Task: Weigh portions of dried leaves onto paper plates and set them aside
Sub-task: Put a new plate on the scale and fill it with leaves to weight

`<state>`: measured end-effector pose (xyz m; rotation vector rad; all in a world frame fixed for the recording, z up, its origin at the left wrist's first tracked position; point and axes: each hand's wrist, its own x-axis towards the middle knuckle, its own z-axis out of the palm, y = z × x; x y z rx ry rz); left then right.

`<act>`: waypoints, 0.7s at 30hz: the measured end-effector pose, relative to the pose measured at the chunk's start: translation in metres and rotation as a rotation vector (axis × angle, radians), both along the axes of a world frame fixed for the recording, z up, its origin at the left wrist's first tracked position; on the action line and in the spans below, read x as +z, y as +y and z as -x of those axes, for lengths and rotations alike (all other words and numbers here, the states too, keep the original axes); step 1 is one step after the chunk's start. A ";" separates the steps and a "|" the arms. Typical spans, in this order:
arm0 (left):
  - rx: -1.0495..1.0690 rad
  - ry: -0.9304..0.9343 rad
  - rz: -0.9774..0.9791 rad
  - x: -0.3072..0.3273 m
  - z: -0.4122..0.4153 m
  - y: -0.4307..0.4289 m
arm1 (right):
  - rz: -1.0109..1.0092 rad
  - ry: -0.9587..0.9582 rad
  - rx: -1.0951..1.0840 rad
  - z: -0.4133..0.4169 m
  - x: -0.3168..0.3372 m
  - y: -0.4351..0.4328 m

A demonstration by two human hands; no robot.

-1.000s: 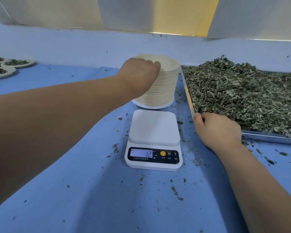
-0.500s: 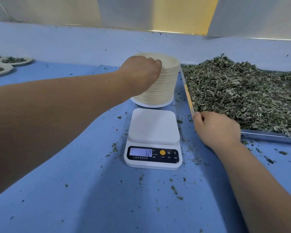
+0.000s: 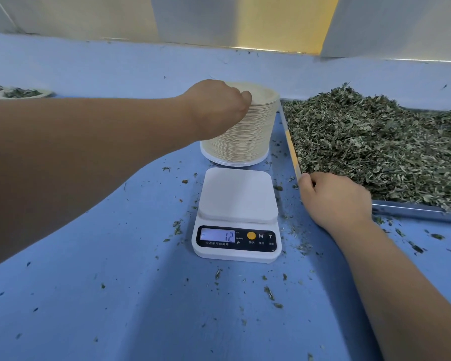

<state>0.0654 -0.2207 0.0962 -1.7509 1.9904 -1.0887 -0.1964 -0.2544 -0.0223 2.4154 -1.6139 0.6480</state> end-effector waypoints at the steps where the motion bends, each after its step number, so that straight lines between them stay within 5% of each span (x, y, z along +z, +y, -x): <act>1: -0.006 0.015 0.002 0.002 -0.002 0.000 | 0.003 -0.002 -0.002 0.000 0.000 0.000; 14: -0.032 0.115 0.004 0.006 -0.002 -0.002 | 0.015 -0.007 -0.010 -0.001 -0.001 0.001; 21: -0.048 0.321 0.150 -0.001 0.011 -0.002 | 0.026 -0.009 -0.009 -0.001 -0.002 0.000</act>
